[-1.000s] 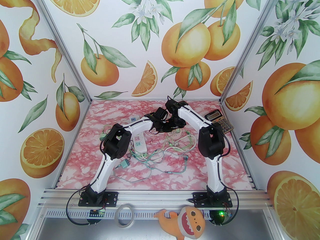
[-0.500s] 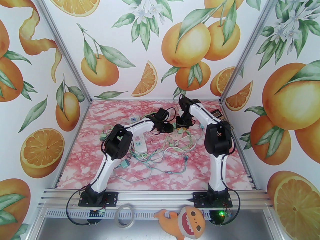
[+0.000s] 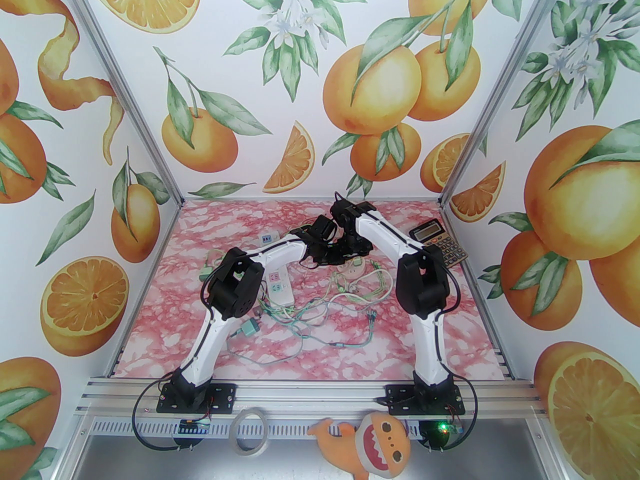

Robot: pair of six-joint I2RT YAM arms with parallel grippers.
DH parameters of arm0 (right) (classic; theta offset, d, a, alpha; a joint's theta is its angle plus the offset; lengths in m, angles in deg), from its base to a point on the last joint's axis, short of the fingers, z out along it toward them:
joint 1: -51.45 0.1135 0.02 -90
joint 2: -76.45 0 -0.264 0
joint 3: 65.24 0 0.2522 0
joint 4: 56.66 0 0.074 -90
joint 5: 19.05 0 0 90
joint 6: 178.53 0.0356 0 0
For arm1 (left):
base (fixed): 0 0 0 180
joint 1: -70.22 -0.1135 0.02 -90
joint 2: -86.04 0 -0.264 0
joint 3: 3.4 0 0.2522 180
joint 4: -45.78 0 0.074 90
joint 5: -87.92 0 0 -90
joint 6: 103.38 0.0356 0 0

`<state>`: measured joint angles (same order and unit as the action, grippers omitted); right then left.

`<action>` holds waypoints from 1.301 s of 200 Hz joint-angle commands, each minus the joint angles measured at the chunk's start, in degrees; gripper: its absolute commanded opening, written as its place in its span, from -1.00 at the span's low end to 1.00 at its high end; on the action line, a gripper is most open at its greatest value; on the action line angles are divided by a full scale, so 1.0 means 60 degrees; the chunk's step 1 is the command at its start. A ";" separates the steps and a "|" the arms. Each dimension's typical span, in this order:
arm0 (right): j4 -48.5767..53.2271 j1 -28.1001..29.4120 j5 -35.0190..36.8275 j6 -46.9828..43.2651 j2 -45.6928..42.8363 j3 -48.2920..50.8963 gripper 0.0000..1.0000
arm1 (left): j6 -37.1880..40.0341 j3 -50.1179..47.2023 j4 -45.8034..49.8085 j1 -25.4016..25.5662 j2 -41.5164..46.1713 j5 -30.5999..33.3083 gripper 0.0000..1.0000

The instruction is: Pull the plug off the socket

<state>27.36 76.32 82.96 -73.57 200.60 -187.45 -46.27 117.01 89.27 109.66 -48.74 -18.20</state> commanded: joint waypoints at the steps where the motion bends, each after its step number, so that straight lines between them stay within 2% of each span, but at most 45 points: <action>1: 0.0594 0.0370 0.0372 -0.0429 0.0078 -0.0324 -0.44 | 0.0325 -0.0416 0.1416 0.0173 -0.0784 0.0736 -0.34; 43: 0.0163 -0.0636 -0.1429 -0.0086 -0.0463 -0.0104 -0.44 | 0.0313 -0.0466 0.1373 0.0187 -0.0734 0.0673 -0.35; 66: -0.0150 -0.1200 -0.2378 0.0054 -0.0752 0.0214 -0.43 | 0.0078 -0.0827 0.0737 0.0165 -0.0417 0.0125 -0.34; 88: -0.0210 -0.1371 -0.2541 0.0071 -0.0786 0.0324 -0.43 | -0.0252 -0.1202 -0.0238 0.0088 -0.0138 -0.0710 -0.29; 111: -0.0319 -0.1373 -0.2631 0.0092 -0.0743 0.0399 -0.43 | -0.0698 -0.1676 -0.1618 -0.0033 -0.0001 -0.1762 -0.11; 125: -0.0384 -0.1375 -0.2660 0.0114 -0.0705 0.0420 -0.43 | -0.0732 -0.1765 -0.1984 -0.0036 0.0059 -0.2005 0.00; 164: -0.0458 -0.1376 -0.2705 0.0129 -0.0597 0.0376 -0.42 | -0.0628 -0.1888 -0.2513 -0.0036 0.0183 -0.2665 0.09; 201: -0.0544 -0.1375 -0.2661 0.0180 -0.0551 0.0305 -0.43 | -0.0351 -0.1731 -0.2034 -0.0017 0.0134 -0.2624 0.06; 230: -0.0734 -0.1366 -0.2803 0.0217 -0.0566 0.0293 -0.43 | 0.0297 -0.1055 -0.0433 0.0201 -0.0262 -0.1706 -0.03; 260: -0.0943 -0.1233 -0.2749 0.0275 -0.0593 0.0391 -0.43 | 0.0077 -0.0944 -0.0113 0.0340 -0.0646 -0.1258 -0.09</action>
<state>25.65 68.14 68.31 -72.98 199.71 -185.04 -46.07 111.08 79.39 109.31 -48.24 -27.42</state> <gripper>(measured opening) 0.286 0.462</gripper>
